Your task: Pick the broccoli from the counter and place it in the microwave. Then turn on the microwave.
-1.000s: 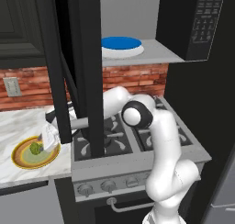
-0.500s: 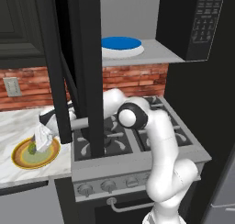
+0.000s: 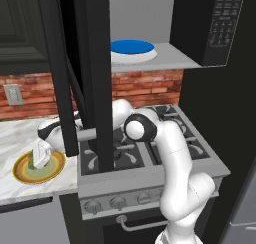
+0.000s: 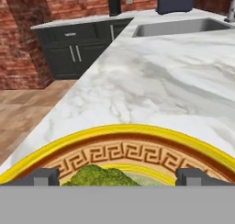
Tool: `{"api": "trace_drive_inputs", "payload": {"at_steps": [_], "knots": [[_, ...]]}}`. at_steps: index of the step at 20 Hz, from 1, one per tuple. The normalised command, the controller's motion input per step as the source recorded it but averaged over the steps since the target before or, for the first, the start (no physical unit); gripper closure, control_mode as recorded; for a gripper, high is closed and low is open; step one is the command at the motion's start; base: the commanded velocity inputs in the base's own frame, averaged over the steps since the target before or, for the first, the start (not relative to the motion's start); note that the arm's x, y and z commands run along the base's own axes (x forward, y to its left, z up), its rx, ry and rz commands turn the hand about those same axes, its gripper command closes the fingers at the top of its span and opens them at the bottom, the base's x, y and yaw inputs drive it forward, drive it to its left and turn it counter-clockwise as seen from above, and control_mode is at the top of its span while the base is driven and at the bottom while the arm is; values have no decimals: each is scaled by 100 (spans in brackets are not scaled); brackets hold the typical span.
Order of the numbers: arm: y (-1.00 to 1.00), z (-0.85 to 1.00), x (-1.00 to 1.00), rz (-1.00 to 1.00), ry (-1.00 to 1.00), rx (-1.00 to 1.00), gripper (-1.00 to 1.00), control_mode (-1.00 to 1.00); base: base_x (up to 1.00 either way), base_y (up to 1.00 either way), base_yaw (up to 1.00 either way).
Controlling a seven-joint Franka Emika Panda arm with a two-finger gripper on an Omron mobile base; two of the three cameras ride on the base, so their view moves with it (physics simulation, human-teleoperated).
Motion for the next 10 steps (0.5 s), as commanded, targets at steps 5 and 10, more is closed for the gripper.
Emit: {"api": "trace_drive_inputs", "payload": {"at_steps": [5,10], "knots": [[0,-15,0,-6,0,-1,-100,-100,0,0,0],[-6,-17,0,-9,0,-5,-100,-100,0,0,0]]}}
